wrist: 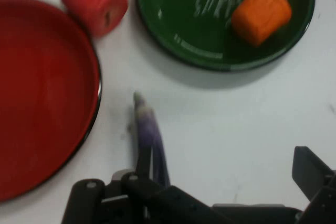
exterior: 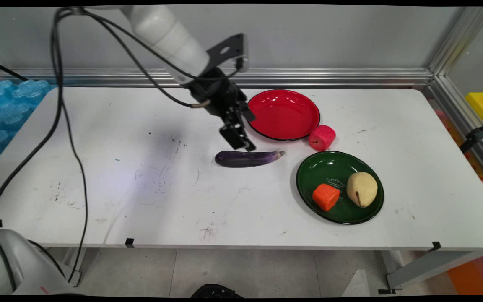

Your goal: Pick up the mandarin from the green plate

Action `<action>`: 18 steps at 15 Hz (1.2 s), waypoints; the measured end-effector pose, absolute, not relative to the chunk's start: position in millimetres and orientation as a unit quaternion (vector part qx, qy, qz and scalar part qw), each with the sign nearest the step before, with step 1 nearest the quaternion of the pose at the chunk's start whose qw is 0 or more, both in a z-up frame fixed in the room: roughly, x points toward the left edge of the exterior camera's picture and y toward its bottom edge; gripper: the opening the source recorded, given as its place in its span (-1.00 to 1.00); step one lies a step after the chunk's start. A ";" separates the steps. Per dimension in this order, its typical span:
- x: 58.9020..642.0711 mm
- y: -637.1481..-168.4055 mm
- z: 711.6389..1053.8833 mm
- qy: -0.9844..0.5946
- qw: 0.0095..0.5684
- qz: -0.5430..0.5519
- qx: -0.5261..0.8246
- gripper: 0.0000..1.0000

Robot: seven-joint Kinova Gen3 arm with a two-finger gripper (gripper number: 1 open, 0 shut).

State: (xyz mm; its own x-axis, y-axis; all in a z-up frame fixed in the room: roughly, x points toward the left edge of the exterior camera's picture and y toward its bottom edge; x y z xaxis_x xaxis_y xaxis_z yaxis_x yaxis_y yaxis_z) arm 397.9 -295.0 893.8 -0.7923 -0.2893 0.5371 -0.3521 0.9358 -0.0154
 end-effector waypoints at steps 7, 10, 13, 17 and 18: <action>331.6 -317.4 872.2 -0.949 0.284 0.048 0.127 1.00; 308.4 -324.9 860.8 -0.951 0.285 0.040 0.114 1.00; 283.7 -331.5 844.9 -0.954 0.284 0.028 0.097 1.00; 254.4 -337.8 821.5 -0.958 0.278 0.008 0.076 1.00; 248.7 -339.2 816.4 -0.958 0.276 0.004 0.072 1.00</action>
State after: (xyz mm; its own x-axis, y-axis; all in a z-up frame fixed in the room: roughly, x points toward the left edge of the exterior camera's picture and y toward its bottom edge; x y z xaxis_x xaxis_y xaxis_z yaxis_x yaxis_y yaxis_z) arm 248.7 -339.2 816.4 -0.8369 -0.1350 0.5304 -0.1397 0.9897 0.0315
